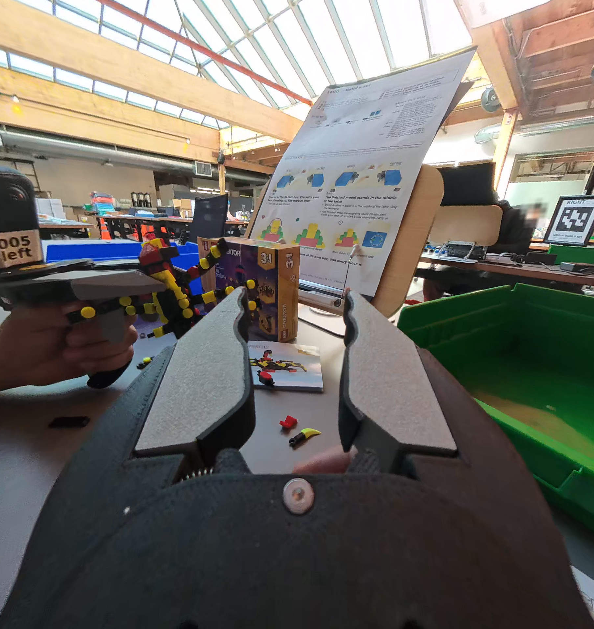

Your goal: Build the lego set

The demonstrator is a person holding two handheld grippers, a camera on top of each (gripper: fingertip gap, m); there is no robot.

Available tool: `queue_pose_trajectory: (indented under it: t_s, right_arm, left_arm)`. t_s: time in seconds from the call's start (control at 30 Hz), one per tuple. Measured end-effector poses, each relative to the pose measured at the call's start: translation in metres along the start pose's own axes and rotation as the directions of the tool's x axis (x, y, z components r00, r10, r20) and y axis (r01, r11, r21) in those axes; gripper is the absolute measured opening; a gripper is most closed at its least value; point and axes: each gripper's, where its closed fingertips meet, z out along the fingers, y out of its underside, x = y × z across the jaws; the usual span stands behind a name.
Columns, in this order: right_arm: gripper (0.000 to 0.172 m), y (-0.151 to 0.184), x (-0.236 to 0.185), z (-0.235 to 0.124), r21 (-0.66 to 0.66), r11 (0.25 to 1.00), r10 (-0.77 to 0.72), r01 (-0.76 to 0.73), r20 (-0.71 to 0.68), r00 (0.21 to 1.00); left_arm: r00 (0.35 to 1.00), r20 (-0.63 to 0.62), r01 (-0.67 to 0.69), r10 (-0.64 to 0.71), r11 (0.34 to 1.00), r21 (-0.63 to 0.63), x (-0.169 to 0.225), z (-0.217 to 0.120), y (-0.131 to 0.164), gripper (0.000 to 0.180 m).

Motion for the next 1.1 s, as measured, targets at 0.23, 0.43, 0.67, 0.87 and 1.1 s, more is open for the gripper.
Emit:
queue_pose_trajectory:
  t_s: [0.23,0.43,0.67,0.87,1.1]
  right_arm:
    - [0.043,0.010,-0.011,0.002,-0.043,0.997,0.067,-0.064,0.083,0.994]
    - [0.031,0.003,-0.052,0.002,-0.048,0.988,0.154,-0.147,0.314,0.937]
    - [0.031,0.005,-0.094,0.000,-0.067,0.995,0.094,-0.072,0.449,0.889]
    - [0.028,0.003,-0.100,0.000,-0.056,0.997,0.072,-0.053,0.450,0.890]
    - [0.020,0.001,-0.096,0.003,-0.038,0.999,0.031,-0.017,0.399,0.916]
  left_arm:
    - [0.997,-0.034,0.078,-0.076,0.996,0.051,-0.005,-0.006,-0.010,0.021]
    - [0.981,-0.088,0.177,-0.172,0.983,0.049,-0.003,-0.004,-0.010,0.021]
    - [0.971,-0.133,0.211,-0.200,0.974,0.076,0.007,-0.006,-0.019,0.021]
    - [0.969,-0.119,0.222,-0.218,0.975,0.018,0.002,-0.003,-0.003,0.021]
    - [0.945,-0.211,0.257,-0.251,0.966,0.003,0.015,-0.003,-0.004,0.021]
